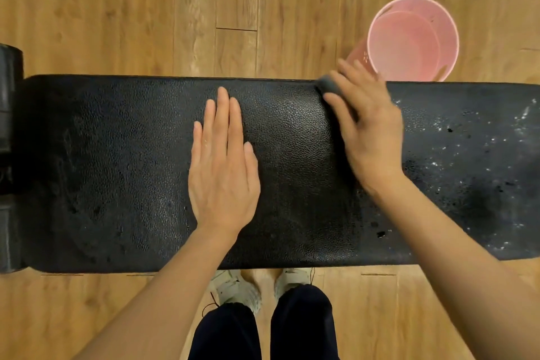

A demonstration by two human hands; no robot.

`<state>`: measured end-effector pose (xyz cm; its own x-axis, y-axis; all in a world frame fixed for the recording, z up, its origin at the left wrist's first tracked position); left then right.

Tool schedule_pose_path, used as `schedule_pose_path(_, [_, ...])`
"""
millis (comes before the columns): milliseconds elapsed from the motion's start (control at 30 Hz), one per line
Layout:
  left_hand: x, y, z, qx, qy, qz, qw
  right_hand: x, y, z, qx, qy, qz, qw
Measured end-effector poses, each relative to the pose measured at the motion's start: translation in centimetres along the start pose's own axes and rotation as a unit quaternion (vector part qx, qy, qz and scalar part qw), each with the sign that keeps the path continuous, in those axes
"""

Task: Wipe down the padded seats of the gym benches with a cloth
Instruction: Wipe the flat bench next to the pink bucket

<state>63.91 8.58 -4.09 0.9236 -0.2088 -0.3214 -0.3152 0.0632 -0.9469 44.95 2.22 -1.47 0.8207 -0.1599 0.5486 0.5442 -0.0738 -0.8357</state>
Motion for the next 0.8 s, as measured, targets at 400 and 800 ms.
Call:
schedule_pose_path(400, [0.1,0.1,0.1,-0.001,-0.002,-0.005,1.000,-0.1,0.1,-0.1,0.026,-0.045,0.040,0.998])
schedule_pose_path(800, [0.1,-0.1,0.1,-0.017,0.003,-0.003,1.000,-1.9,-0.6,7.2,0.014,-0.018,0.034,0.999])
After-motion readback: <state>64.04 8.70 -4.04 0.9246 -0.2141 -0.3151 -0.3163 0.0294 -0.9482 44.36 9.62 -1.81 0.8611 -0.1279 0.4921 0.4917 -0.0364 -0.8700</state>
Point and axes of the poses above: each hand's wrist, its own z-axis away from the middle knuckle, its own y-axis out of the palm, x = y × z, the point moved 10 cm from there along -z, towards the middle knuckle, and after that the axes turned 14 degrees about y, right-handed, at the moved point
